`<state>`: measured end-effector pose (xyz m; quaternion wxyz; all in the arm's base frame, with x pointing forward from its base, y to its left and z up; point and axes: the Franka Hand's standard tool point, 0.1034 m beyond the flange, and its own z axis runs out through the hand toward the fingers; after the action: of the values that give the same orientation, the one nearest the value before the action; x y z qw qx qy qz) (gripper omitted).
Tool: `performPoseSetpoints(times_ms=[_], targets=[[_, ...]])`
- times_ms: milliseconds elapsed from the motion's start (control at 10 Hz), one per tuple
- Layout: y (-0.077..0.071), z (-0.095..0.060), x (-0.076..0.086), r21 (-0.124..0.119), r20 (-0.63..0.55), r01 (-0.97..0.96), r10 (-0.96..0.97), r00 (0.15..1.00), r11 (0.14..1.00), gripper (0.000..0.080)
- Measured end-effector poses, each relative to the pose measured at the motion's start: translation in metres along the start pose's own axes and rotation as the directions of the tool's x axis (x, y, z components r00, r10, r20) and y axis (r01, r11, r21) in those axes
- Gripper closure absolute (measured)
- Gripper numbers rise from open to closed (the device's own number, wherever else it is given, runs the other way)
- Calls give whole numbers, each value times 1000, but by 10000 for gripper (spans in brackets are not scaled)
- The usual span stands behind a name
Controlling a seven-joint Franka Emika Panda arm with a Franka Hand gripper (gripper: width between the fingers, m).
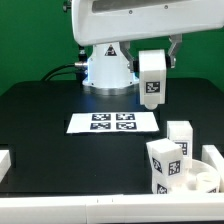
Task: Assemble stool
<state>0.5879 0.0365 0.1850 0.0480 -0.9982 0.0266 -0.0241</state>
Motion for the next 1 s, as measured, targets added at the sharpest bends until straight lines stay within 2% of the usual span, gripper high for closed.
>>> performPoseSetpoints(times_ms=[100, 200, 300, 600, 700, 800, 900, 1000], targets=[[-16, -3, 12, 5, -67, -17, 17, 998, 1000, 463], [-31, -9, 34, 15, -206, -3, 6, 979, 1000, 463], [-35, -9, 38, 14, -280, -1, 5, 960, 1000, 463], [-33, -6, 38, -1, -490, 6, -6, 872, 1000, 463], [-49, 6, 33, 25, -479, -18, 28, 878, 1000, 463], [-68, 21, 30, 30, -469, -5, 19, 883, 1000, 463], [-76, 35, 27, 23, -467, 10, 2, 884, 1000, 463], [-76, 44, 24, 13, -463, 16, -8, 886, 1000, 463]])
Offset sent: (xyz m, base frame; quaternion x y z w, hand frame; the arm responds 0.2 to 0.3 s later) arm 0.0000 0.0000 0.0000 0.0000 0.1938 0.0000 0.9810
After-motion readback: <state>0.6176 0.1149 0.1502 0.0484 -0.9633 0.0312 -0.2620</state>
